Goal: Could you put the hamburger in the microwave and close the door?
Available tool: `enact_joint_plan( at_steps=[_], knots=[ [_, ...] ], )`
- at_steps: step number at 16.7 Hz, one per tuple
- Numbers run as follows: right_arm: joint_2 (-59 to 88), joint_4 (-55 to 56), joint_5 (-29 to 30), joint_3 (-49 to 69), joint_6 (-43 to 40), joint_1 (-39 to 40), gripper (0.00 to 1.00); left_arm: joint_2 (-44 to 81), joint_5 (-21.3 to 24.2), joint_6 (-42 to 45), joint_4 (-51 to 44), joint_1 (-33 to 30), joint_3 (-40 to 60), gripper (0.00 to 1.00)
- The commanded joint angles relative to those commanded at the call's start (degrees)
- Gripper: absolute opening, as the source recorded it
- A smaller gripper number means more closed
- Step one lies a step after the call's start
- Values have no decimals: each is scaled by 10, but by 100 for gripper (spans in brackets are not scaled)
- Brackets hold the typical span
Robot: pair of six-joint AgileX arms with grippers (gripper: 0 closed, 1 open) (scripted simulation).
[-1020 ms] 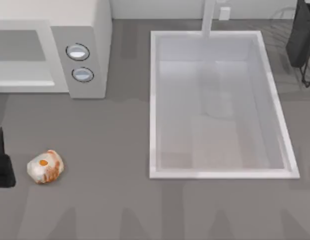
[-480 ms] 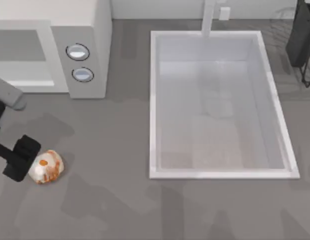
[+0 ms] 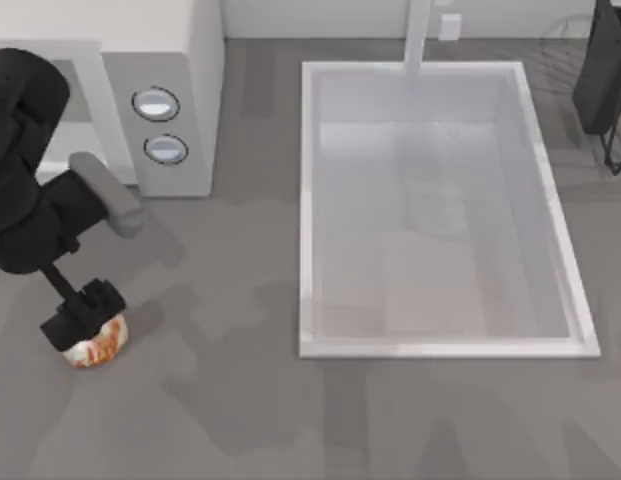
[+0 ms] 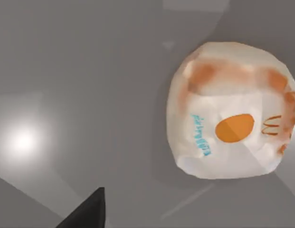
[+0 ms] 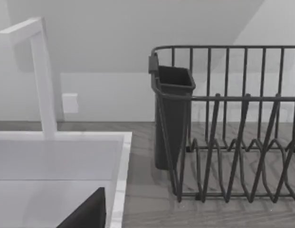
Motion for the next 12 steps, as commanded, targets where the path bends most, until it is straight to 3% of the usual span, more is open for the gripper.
enact_joint_plan(
  at_steps=[7,12],
  knots=[
    [0,0,0,0,0,0,100,54,0,22,-30,-6,36,100],
    [0,0,0,0,0,0,100,73,0,23,11,-5,13,100]
  ],
)
